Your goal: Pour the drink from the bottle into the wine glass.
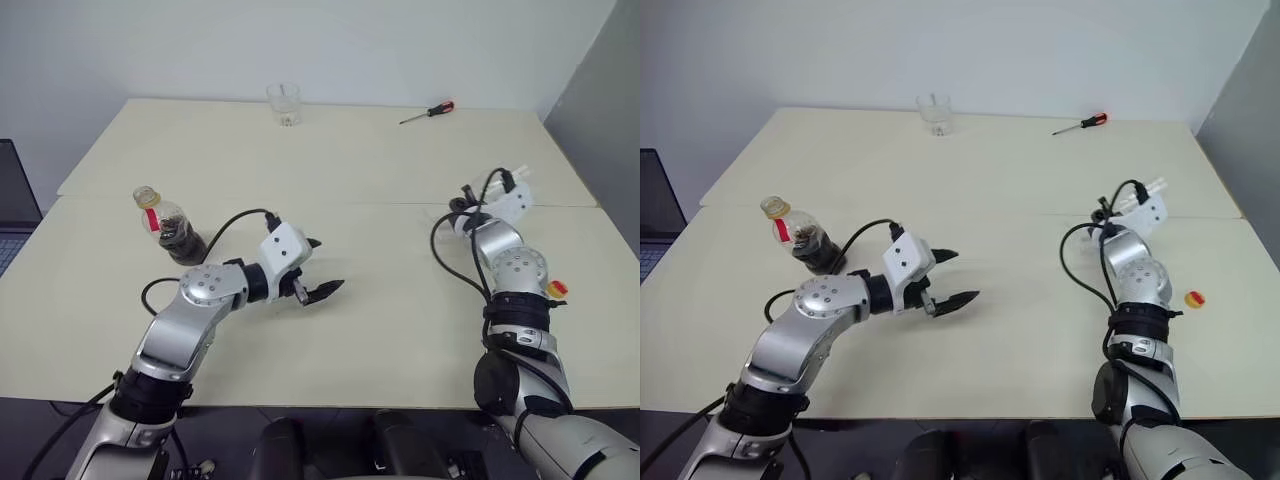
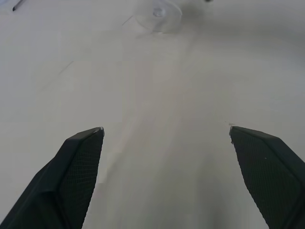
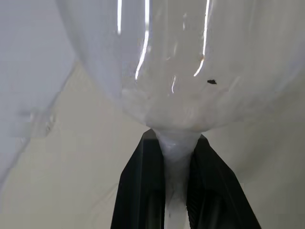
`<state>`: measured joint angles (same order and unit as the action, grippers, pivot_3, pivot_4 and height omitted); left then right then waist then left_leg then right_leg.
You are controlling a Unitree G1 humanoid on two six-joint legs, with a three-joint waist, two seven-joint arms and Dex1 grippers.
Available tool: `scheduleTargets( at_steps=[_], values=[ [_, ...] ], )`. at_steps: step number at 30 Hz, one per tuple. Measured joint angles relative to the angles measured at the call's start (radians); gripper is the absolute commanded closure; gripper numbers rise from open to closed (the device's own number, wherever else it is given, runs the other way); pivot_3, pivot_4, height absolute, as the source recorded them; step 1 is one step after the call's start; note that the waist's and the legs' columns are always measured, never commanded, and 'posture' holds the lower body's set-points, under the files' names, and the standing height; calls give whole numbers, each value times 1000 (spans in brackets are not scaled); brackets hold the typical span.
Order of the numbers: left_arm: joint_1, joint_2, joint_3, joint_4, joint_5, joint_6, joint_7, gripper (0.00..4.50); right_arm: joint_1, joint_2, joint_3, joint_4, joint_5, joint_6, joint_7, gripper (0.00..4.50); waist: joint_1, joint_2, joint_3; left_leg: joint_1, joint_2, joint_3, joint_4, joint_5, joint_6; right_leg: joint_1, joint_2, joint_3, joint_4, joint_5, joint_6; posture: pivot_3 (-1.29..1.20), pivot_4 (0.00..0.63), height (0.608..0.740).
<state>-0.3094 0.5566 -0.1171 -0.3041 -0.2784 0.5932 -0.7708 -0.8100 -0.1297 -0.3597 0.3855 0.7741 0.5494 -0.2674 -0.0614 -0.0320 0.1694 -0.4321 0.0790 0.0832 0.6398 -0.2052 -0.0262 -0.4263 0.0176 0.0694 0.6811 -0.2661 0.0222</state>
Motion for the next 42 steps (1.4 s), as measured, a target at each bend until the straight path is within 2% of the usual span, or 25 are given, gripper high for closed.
scheduleTargets(
  at_steps=[4, 7, 12, 17, 21, 24, 30, 42],
  values=[
    [134, 5, 100, -68, -133, 122, -5, 0, 1, -2, 242, -111, -161, -18, 189, 4266, -9, 0, 0, 0, 1, -1, -1, 0, 0, -1, 0, 0, 0, 0, 0, 0, 150, 740],
    [221, 63, 157, -148, -183, 172, -6, 0, 24, 18, 416, -159, -276, -70, 333, 4267, -8, -1, 0, 0, 1, -2, -3, 0, 0, -1, 0, -1, 0, -1, -2, 0, 150, 740],
    [334, 115, 284, -185, -191, 158, 12, 0, 84, 60, 564, -167, -394, -109, 476, 4267, 6, -1, 0, 0, 2, -2, -3, 0, 0, -1, -2, -3, 1, -2, -3, 0, 150, 740],
    [403, 117, 360, -211, -178, 85, 47, 0, 75, 106, 580, -81, -488, -212, 525, 4267, 8, -3, -1, 1, 1, -1, -1, 0, 0, 1, -4, -3, 0, 0, -5, 0, 150, 740],
    [408, 106, 354, -250, -190, 98, 81, 0, 56, 145, 551, 24, -493, -188, 526, 4267, 9, -4, -1, 0, 1, -1, 0, 0, -1, 1, -4, -3, 0, 0, -5, 0, 150, 740],
    [377, 104, 336, -276, -199, 116, 100, 0, 32, 136, 575, 54, -556, -164, 537, 4267, 8, -4, -1, 1, 1, -1, -1, 0, -1, 1, -3, -3, 0, 0, -5, 0, 150, 740],
    [356, 107, 313, -276, -207, 122, 108, 0, 39, 122, 588, 6, -597, -88, 596, 4267, 6, -5, -2, 1, 1, -1, -1, 0, -1, 1, -2, -4, 1, 0, -6, 0, 150, 740],
    [280, 129, 269, -207, -203, 115, 81, 0, 207, 40, 625, -199, -659, -114, 709, 4267, 10, -6, -3, 2, 0, -1, -1, 0, -1, 3, -2, -5, 0, 0, -6, 0, 150, 740]
  ],
)
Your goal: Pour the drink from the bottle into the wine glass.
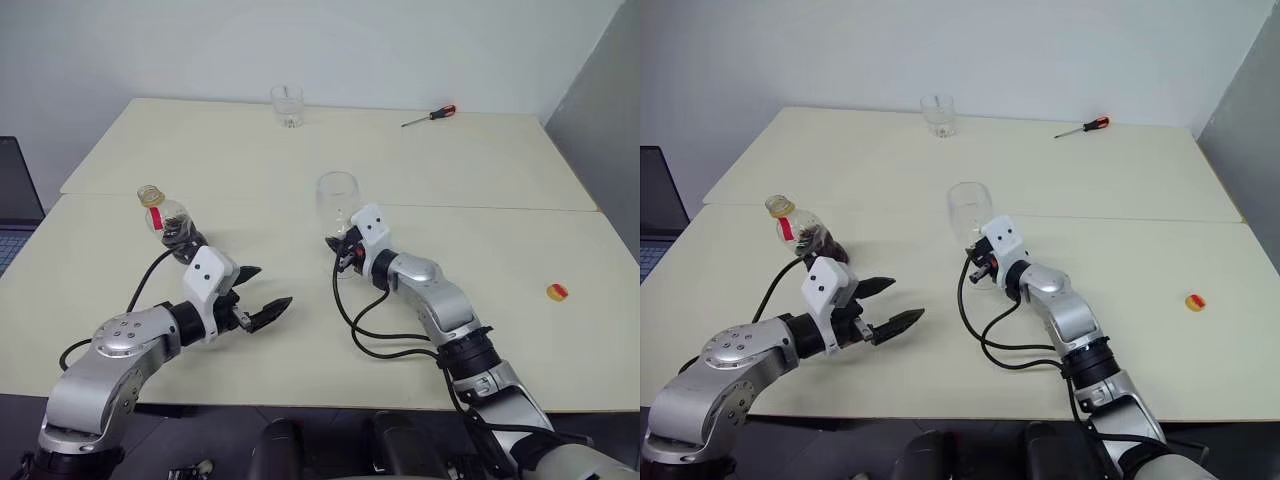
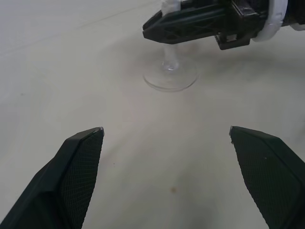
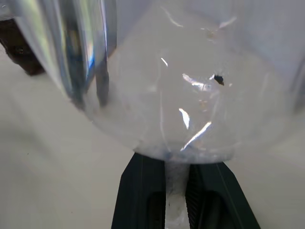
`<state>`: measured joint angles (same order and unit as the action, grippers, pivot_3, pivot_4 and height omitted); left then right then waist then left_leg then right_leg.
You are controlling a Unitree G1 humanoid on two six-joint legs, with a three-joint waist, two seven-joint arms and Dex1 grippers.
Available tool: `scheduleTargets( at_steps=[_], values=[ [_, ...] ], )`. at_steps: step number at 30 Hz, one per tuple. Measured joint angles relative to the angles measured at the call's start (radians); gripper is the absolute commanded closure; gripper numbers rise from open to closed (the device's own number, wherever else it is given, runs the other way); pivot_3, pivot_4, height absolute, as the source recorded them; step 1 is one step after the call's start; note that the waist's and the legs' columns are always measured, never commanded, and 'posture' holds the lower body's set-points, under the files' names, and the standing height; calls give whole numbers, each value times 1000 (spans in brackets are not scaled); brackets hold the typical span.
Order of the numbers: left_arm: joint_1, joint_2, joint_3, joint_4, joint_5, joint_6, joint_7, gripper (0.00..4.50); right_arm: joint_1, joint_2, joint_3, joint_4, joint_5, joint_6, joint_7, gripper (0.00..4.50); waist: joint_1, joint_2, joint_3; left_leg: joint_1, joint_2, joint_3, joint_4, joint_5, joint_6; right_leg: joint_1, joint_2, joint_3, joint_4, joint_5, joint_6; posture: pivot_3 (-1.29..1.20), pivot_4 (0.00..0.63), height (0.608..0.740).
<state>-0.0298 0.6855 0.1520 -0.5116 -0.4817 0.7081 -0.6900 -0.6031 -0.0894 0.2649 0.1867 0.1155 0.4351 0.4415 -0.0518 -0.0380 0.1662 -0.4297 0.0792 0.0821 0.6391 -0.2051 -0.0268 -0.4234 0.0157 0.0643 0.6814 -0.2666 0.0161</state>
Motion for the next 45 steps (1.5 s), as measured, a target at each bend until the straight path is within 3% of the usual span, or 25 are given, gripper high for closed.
scheduleTargets(
  at_steps=[5, 11, 17, 24, 28, 34, 37, 41, 45],
  values=[
    [-5, 14, -10, 16, 1, -6, -11, 0, 4, 2, 4, 4, -20, -21, 12, 4267, 0, 0, 0, 0, 0, 0, 0, 0, 0, 0, 0, 0, 0, 0, 0, 0, 150, 740],
    [-22, 16, -13, 25, 5, -20, -19, 0, 41, -6, 6, 90, -52, -68, 22, 2329, 0, -1, 0, 1, 0, 1, 0, 0, 0, 0, 0, 1, 0, 0, 0, 0, 150, 740],
    [-28, 19, -32, 35, 13, -20, -21, 0, 42, -1, -30, 146, -54, -134, 12, 83, -4, -1, 0, 1, 0, 0, -1, 0, 0, 0, 1, 1, 0, 0, 0, 0, 150, 740],
    [-46, 26, -33, 52, 19, -24, -28, 0, 49, -20, -70, 113, -45, -146, 21, 30, -4, -1, 0, 1, 0, 0, -1, 0, 0, 0, 1, 1, 0, 0, 0, 0, 150, 740],
    [-47, 26, -36, 53, 19, -26, -36, 0, 89, -61, -85, -12, -8, -126, 71, 30, -3, -1, 0, 1, 0, 0, -1, 0, 0, 0, 1, 1, 0, 0, 0, 0, 150, 740],
    [51, 25, 61, 43, -2, -22, -25, 0, 159, -297, -115, -356, 186, 171, 279, 30, -2, -1, 1, 1, 2, 0, -2, 0, 0, 0, -1, 1, 0, -2, 4, 0, 150, 740],
    [155, -42, 130, 15, 0, -64, 27, 0, 138, -425, -155, -468, 300, 342, 355, 30, -3, -1, 1, 3, 2, 1, -2, 0, 0, 1, -3, 2, 0, -3, 4, 0, 150, 740],
    [280, -109, 170, 46, 54, -182, 71, 0, -2, -531, -271, -495, 440, 467, 428, 30, -2, -1, 1, 4, 0, 0, -3, 0, 0, 1, -2, 3, 0, -3, 2, 0, 150, 740],
    [295, -156, 232, 176, 138, -326, 145, 0, -124, -583, -351, -492, 572, 529, 488, 30, 1, -2, 1, 4, 1, 0, -5, 0, 0, 1, -1, 2, 0, -5, -1, 0, 150, 740]
  ],
)
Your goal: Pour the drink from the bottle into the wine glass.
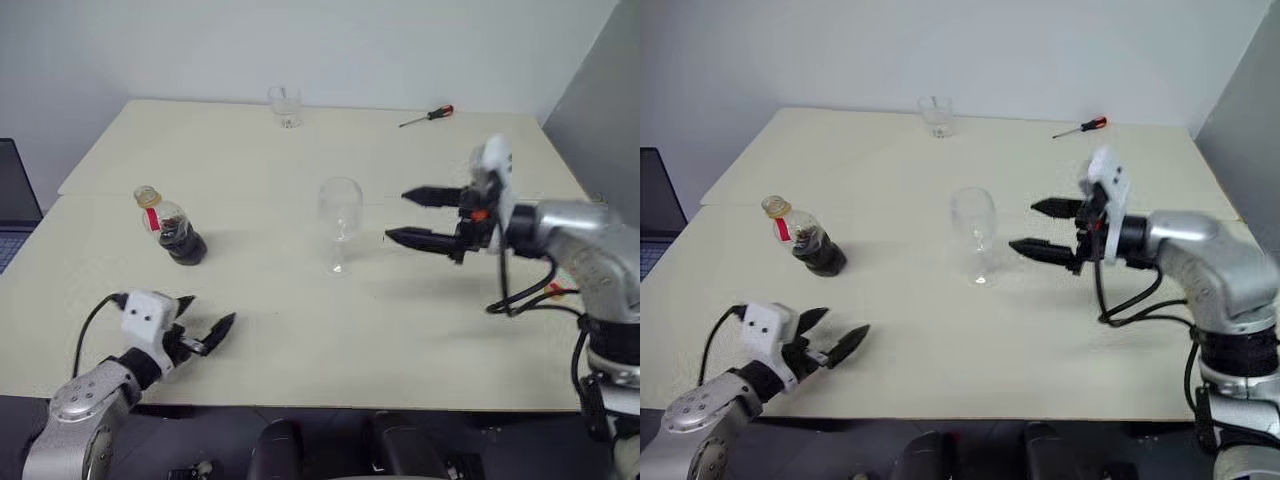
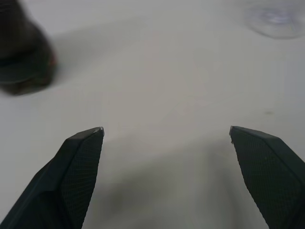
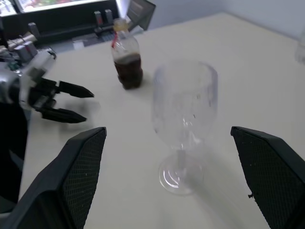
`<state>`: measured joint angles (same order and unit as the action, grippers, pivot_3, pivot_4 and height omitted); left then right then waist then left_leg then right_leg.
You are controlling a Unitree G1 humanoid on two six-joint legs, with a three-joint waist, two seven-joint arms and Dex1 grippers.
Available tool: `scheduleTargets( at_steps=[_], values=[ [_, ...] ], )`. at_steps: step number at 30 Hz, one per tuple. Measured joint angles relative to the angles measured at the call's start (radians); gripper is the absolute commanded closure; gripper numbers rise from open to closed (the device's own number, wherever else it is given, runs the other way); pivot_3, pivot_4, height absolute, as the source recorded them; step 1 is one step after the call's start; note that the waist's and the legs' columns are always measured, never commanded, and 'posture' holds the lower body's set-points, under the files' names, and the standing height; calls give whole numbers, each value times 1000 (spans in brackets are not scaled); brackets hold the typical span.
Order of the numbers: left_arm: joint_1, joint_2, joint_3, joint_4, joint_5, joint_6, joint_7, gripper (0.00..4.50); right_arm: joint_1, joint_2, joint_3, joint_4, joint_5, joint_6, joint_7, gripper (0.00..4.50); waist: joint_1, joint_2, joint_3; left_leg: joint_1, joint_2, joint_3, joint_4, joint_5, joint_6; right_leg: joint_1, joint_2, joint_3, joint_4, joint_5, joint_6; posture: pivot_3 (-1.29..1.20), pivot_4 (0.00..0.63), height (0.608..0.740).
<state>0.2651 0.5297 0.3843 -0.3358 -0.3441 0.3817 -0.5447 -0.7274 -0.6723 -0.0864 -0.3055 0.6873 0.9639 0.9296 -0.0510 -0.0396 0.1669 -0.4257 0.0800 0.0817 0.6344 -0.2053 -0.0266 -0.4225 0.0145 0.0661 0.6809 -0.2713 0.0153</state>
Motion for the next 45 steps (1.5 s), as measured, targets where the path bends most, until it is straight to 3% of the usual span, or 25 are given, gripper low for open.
scheduleTargets(
  at_steps=[6, 9, 14, 37, 45],
  values=[
    [-24, -76, 21, 73, 82, -147, 116, 0, -217, -3, -8, 29, 46, 23, -7, 30, 0, -1, 0, 0, 0, 1, -1, 0, 0, -1, -1, 3, -1, 3, -4, 0, 150, 740],
    [-93, -96, 20, 90, 84, -154, 159, 0, -253, 65, -7, 55, 85, 45, -33, 30, 2, -2, -1, -1, 0, 1, -2, 0, 0, -1, -1, 1, 0, 3, -4, 0, 150, 740],
    [-202, -113, 18, 164, 95, -174, 219, 0, -248, 93, 74, 61, 90, 83, -62, 30, 4, -2, -1, -1, 0, 1, -1, 0, 0, -1, 0, 0, 0, 4, -3, 0, 150, 740],
    [-437, -84, -65, 368, 162, -189, 249, 0, -263, 68, 144, 32, 39, 34, -67, 30, 11, -2, -1, -1, 0, 2, -2, 0, 0, -1, 0, -3, 0, 4, -3, 0, 150, 740],
    [-581, -83, -96, 536, 207, -237, 269, 0, -262, 76, 146, 19, 39, 34, -103, 30, 18, -2, -1, -2, 0, 2, -1, 0, 0, -1, 1, -4, 0, 4, -2, 0, 150, 740]
  ],
)
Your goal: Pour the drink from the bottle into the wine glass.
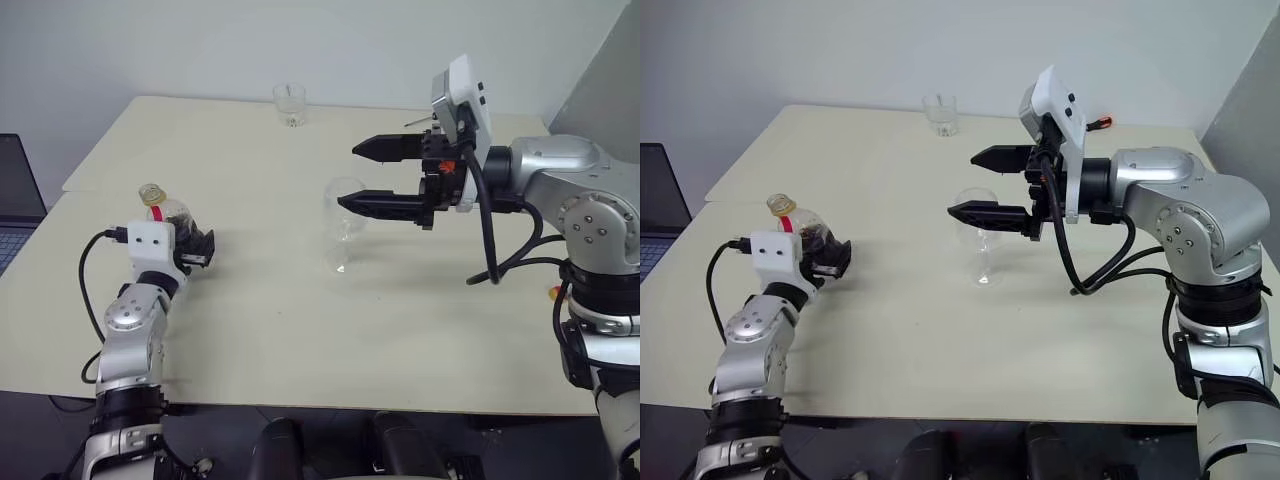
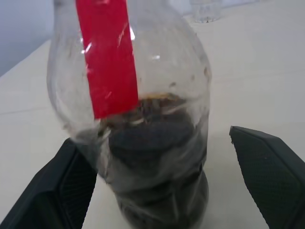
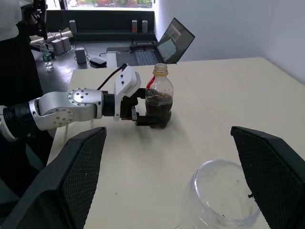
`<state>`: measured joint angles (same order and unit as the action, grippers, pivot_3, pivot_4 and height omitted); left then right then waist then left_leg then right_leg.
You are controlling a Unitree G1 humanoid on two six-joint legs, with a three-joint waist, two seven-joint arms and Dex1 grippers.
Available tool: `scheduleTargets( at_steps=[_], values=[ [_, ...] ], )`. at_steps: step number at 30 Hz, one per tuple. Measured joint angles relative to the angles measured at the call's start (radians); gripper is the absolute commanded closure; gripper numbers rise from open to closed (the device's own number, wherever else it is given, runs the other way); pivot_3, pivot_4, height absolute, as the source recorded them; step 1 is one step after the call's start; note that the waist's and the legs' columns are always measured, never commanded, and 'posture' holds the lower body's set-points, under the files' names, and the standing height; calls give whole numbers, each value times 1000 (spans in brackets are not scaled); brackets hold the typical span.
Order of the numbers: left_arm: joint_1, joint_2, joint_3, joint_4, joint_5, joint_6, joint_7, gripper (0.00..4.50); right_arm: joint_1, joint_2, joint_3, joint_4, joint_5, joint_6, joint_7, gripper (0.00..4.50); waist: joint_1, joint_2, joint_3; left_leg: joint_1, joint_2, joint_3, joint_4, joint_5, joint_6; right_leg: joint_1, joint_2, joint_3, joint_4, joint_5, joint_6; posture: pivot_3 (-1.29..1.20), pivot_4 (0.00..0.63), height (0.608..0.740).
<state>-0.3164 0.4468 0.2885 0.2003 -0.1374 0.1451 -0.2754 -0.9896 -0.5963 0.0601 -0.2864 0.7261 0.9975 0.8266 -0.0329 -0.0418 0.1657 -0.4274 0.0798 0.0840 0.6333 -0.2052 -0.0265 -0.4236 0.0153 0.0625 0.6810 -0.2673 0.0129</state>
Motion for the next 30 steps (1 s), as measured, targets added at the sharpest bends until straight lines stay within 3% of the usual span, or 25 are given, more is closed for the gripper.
scheduleTargets(
  at_steps=[1, 4, 10, 13, 20, 30],
  values=[
    [-8, 0, -3, 13, 3, -8, 0, 0, 0, 0, 0, -4, 0, 0, -3, 30, 0, 0, 0, 0, 0, 0, 0, 0, 0, 0, 0, 0, 0, 0, 0, 0, 150, 740],
    [-14, 0, -10, 43, 6, -29, 0, 595, 3, -1, 0, -22, 0, 1, -10, 0, 0, 0, 0, 0, 0, 0, -1, 0, 0, 0, 0, 0, 0, 0, 0, 0, 150, 740],
    [-24, 0, -15, 73, 8, -51, 1, 2485, 29, -14, 0, -43, 0, 12, -27, 0, 2, 0, 0, -1, 0, 0, 0, 0, 0, 0, -1, 0, 0, 0, 0, 0, 150, 740],
    [-27, 0, -17, 85, 6, -61, -6, 3079, 31, -15, 0, -52, 0, 12, -41, 0, 2, 0, 0, -1, 0, 0, 0, 0, 0, 0, -1, -1, 0, 0, 0, 0, 150, 740],
    [-65, 15, -21, 123, 5, -65, -47, 3570, 107, -26, -55, -38, 4, 3, -47, 0, 3, 0, 0, -3, 0, -1, 0, 0, 0, 0, 0, -3, 0, 0, 0, 0, 150, 740],
    [-509, 114, -196, 324, 90, -183, -235, 3738, 482, -139, -226, -189, -58, -163, -80, 0, 28, -3, 2, -6, -3, -1, 3, 0, 0, 0, 0, -6, -1, 0, 1, 0, 150, 740]
  ],
)
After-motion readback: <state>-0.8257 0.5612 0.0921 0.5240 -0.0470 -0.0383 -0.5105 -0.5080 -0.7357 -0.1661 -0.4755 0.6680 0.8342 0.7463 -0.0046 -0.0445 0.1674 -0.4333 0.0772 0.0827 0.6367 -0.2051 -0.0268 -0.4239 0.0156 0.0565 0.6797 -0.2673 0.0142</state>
